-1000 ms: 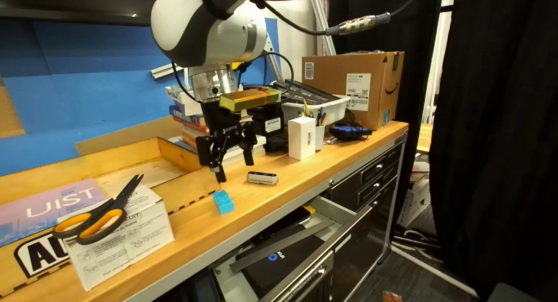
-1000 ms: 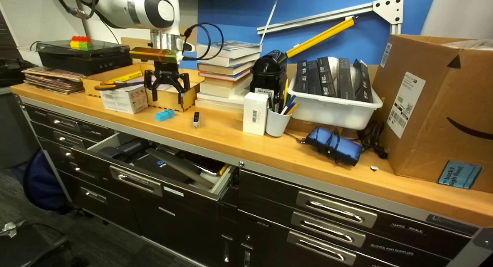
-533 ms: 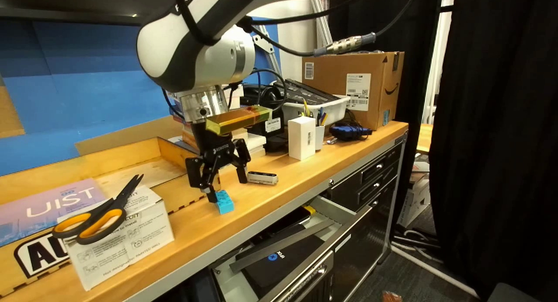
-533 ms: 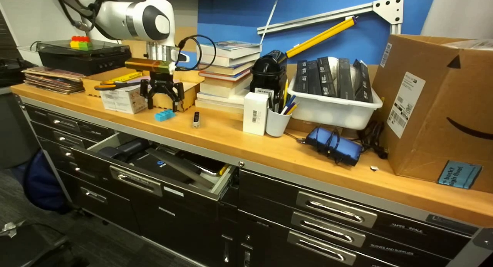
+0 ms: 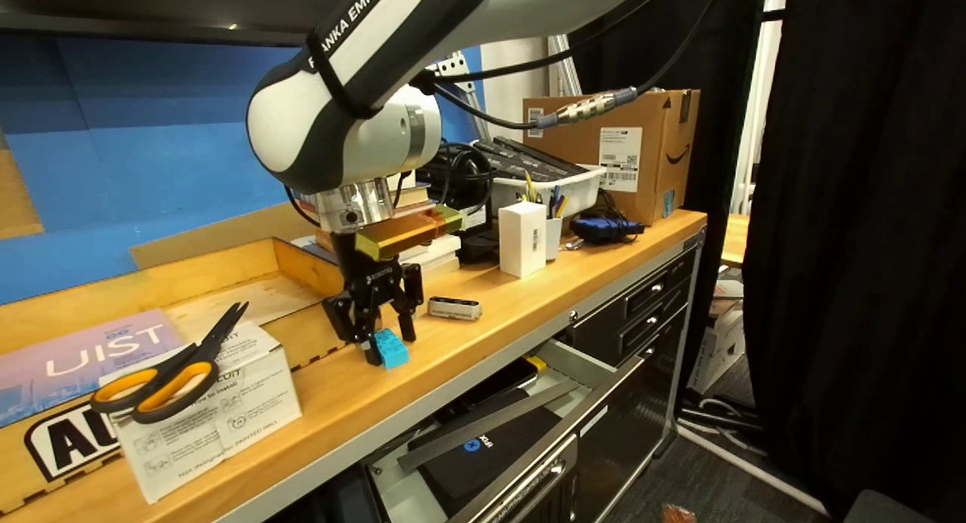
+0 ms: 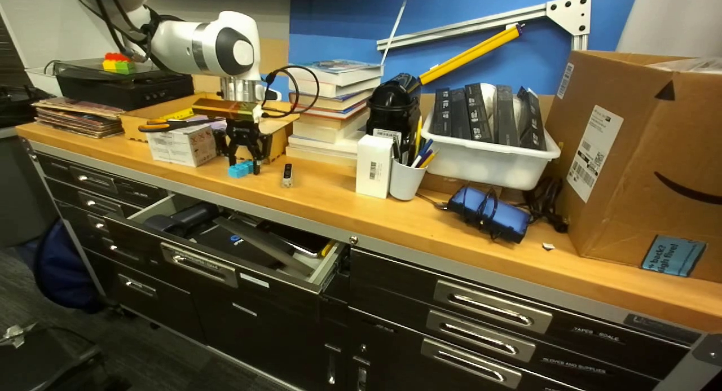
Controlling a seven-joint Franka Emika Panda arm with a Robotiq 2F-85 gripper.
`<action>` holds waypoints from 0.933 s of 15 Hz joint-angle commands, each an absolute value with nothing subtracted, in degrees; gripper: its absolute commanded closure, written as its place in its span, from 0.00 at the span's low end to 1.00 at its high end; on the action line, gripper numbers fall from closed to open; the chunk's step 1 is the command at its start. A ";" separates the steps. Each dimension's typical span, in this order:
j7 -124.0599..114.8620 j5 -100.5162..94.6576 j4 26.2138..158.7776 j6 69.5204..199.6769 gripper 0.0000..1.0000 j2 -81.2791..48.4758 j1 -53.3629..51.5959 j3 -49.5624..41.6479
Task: Put the object inside the drawer.
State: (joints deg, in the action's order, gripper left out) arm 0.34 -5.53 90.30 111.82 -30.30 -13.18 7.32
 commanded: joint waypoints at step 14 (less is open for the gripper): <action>22.05 -8.72 118.63 116.06 0.88 -14.50 -3.54 6.09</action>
